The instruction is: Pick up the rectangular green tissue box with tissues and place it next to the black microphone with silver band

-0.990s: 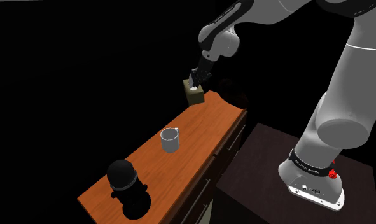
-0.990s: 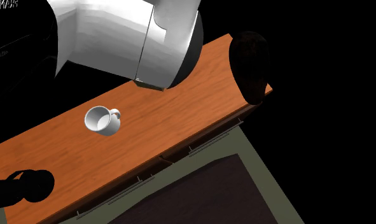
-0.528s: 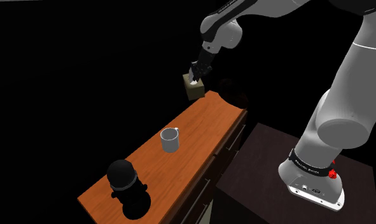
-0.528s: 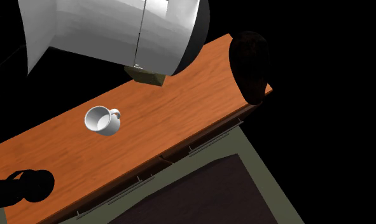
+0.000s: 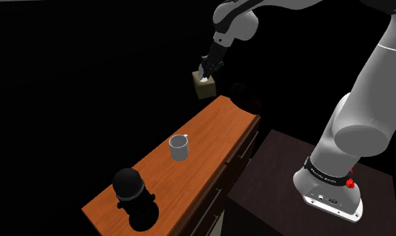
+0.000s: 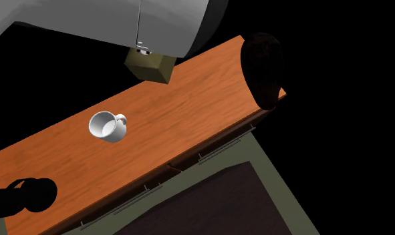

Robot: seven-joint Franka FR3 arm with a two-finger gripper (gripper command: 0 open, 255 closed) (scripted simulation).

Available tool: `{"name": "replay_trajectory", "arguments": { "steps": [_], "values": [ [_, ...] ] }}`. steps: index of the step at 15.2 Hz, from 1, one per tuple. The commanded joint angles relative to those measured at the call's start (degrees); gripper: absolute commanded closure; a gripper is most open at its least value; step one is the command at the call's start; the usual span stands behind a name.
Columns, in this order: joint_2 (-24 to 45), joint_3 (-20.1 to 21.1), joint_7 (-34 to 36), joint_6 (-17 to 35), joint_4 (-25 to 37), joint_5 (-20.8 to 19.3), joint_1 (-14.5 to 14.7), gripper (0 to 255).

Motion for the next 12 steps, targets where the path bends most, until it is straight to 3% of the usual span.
{"name": "replay_trajectory", "arguments": {
  "steps": [1, 12],
  "values": [
    [-0.61, -0.05, 0.73, -1.25, 0.77, -0.69, -0.07, 255],
    [-3.08, -0.08, 4.57, -8.65, 6.36, -3.77, -0.35, 255]
  ]
}}
